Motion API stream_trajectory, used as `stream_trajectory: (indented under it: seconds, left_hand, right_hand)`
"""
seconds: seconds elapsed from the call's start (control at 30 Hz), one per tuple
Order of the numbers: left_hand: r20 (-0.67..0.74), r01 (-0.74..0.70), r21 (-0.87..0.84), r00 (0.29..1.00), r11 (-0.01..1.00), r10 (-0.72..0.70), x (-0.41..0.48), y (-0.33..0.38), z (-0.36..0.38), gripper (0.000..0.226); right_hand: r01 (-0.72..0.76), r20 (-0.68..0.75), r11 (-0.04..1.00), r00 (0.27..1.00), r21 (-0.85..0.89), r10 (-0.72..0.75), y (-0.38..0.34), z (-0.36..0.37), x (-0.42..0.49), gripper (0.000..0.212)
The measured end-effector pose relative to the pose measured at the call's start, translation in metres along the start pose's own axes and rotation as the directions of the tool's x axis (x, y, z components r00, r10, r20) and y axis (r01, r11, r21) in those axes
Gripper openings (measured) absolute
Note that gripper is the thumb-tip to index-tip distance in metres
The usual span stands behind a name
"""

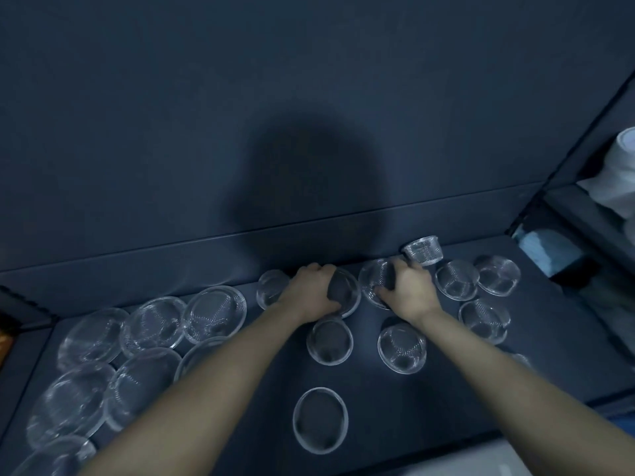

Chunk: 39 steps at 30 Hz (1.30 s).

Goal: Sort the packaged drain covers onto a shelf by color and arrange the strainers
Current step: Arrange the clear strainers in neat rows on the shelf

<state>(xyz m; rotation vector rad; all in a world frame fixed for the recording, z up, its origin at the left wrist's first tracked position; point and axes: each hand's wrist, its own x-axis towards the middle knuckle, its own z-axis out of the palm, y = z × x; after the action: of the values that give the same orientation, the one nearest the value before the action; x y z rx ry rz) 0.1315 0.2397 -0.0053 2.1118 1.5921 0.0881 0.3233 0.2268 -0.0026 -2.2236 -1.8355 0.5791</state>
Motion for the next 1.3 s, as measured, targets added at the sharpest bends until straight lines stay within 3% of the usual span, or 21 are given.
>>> stream_trajectory:
  seconds: [0.27, 0.4, 0.6, 0.83, 1.0, 1.3]
  left_hand:
    - [-0.205, -0.061, -0.196, 0.978, 0.979, 0.02, -0.014, 0.006, -0.022, 0.069]
    - [-0.315, -0.086, -0.281, 0.949, 0.956, -0.008, -0.04, -0.003, -0.034, 0.069]
    - [-0.437, -0.078, -0.33, 0.896, 0.941, -0.079, -0.118, -0.037, -0.045, 0.065]
    - [-0.431, 0.019, -0.336, 0.886, 0.942, -0.172, -0.211, -0.082, -0.046, 0.067]
    - [-0.409, 0.075, -0.325, 0.888, 0.943, -0.211, -0.259, -0.111, -0.031, 0.074]
    - [-0.328, 0.125, -0.203, 0.926, 0.971, -0.188, -0.311, -0.144, 0.0, 0.075]
  right_hand:
    - [-0.015, -0.105, 0.936, 0.993, 0.352, 0.056, -0.007, -0.015, -0.015, 0.037]
    - [0.046, -0.144, 0.897, 0.989, 0.439, 0.02, -0.026, -0.025, -0.04, 0.036]
    - [0.107, -0.173, 0.849, 0.985, 0.518, -0.019, -0.064, -0.025, -0.083, 0.056]
    - [0.271, -0.14, 0.866, 0.962, 0.421, -0.233, -0.114, 0.006, -0.134, 0.06]
    - [0.351, -0.028, 0.851, 0.928, 0.392, -0.37, -0.138, 0.039, -0.174, 0.062]
    - [0.417, 0.113, 0.854, 0.876, 0.309, -0.469, -0.146, 0.092, -0.215, 0.065]
